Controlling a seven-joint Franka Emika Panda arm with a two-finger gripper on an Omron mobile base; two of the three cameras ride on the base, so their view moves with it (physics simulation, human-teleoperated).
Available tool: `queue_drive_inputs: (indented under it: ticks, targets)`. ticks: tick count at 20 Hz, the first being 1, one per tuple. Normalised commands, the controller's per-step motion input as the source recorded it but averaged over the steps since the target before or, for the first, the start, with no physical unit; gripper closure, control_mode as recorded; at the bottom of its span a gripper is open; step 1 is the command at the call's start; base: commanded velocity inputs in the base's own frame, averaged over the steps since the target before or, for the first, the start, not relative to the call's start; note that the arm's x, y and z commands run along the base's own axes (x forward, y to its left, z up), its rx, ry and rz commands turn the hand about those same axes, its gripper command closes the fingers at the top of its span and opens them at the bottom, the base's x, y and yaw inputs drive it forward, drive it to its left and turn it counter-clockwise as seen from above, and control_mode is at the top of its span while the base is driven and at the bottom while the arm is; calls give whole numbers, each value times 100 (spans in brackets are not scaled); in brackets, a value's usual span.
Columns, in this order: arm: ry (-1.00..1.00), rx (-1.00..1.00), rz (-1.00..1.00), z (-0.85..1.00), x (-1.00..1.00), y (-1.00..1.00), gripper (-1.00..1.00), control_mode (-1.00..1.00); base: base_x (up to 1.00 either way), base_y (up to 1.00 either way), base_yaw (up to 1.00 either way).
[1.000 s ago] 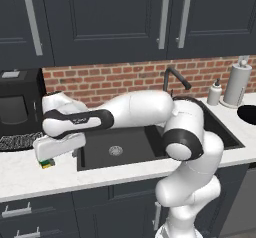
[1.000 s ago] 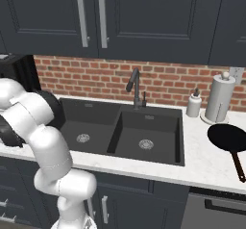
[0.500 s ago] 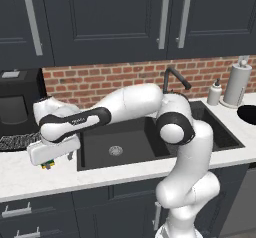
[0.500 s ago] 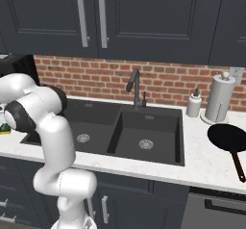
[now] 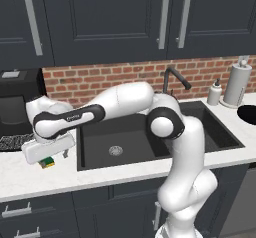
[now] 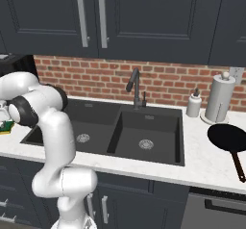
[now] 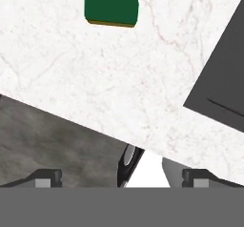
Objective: Pick the pan and sponge and place them into the sink. Then turn on the water.
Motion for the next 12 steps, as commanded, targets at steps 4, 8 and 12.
queue_drive_inputs:
  ticks: [4, 8, 12]
  targets:
    - [0, 0, 0, -16, 17, 5, -100, -100, 0, 0, 0]
    - [0, 0, 0, -23, 15, 7, -100, -100, 0, 0, 0]
    - [0, 0, 0, -19, 12, 3, -100, -100, 0, 0, 0]
